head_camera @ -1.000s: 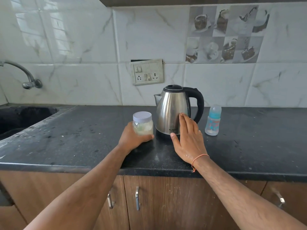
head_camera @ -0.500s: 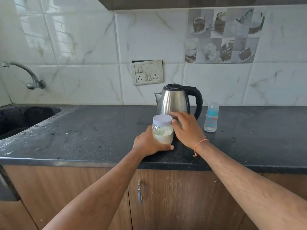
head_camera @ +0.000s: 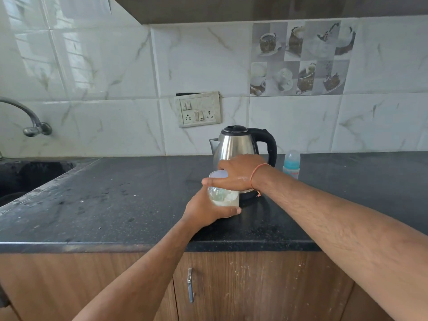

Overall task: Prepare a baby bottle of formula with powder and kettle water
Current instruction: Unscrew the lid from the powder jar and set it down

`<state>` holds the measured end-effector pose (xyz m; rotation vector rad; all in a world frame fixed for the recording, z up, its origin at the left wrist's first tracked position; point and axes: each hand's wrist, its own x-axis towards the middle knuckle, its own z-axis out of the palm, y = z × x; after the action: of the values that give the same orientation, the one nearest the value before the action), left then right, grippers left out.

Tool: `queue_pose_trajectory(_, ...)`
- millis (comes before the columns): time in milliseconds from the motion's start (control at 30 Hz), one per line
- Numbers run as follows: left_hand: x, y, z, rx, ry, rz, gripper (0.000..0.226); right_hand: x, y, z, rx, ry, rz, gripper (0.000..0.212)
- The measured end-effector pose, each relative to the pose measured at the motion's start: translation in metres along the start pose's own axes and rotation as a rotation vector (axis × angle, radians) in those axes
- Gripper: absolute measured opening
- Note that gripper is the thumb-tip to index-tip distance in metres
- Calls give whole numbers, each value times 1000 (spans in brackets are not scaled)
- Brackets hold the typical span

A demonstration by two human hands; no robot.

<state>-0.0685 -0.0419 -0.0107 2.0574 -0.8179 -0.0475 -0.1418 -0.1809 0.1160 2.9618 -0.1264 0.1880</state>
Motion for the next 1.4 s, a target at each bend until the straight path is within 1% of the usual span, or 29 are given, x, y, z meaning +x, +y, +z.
queue_pose_trajectory(100,2,-2,0,11,1,-22,96,5,1,3,-8,-13,-55,83)
queue_pose_trajectory(267,3,0,0,18,15,-48,90,13,10,3,-17,-19,-171,79)
queue_pose_trajectory(400,1,0,0,8,17,-71,92,18,11,1,-17,-60,-201,71)
queue_pose_trajectory(467,2,1,-3,-6,0,-63,91,20,13,1,-12,-76,-224,68)
queue_pose_trajectory(533,3,1,-5,-21,-47,-44,91,21,17,2,8,-101,-259,69)
queue_pose_trajectory(600,3,2,-6,-27,-94,-18,98,19,20,-2,34,-161,-279,71)
queue_pose_trajectory(667,3,2,-4,-29,-104,0,101,22,22,-10,32,-249,-292,74)
queue_pose_trajectory(800,0,-1,-1,-28,-77,0,107,33,21,-29,109,-457,-300,87)
queue_pose_trajectory(867,-3,-3,1,-34,-52,-17,110,35,19,-35,151,-513,-262,99)
queue_pose_trajectory(933,-6,-4,4,-32,-22,-33,109,34,15,-39,135,-444,-227,119)
queue_pose_trajectory(967,-7,-4,5,-30,-13,-26,109,31,12,-41,94,-376,-212,125)
queue_pose_trajectory(1000,-8,-5,6,-30,-8,-17,111,27,9,-43,36,-310,-195,126)
queue_pose_trajectory(1033,-9,-4,6,-32,-6,-14,113,23,6,-44,-33,-262,-175,121)
queue_pose_trajectory(1100,-10,-5,5,-37,-5,-16,114,19,2,-45,-105,-266,-162,95)
queue_pose_trajectory(1133,-9,-5,5,-36,-7,-19,114,20,2,-45,-80,-289,-174,83)
queue_pose_trajectory(1167,-9,-5,5,-31,-10,-25,113,21,4,-45,-28,-315,-179,75)
queue_pose_trajectory(1200,-9,-6,5,-29,-12,-30,113,19,6,-47,25,-358,-174,78)
queue_pose_trajectory(1267,-8,-6,5,-34,-12,-42,115,16,8,-53,85,-432,-179,103)
queue_pose_trajectory(1300,-8,-6,5,-31,-12,-46,117,15,7,-53,78,-433,-178,111)
queue_pose_trajectory(1333,-8,-6,5,-28,-13,-47,118,14,5,-53,71,-416,-157,114)
queue_pose_trajectory(1400,-8,-5,6,-26,-13,-40,120,12,-1,-50,6,-356,-125,113)
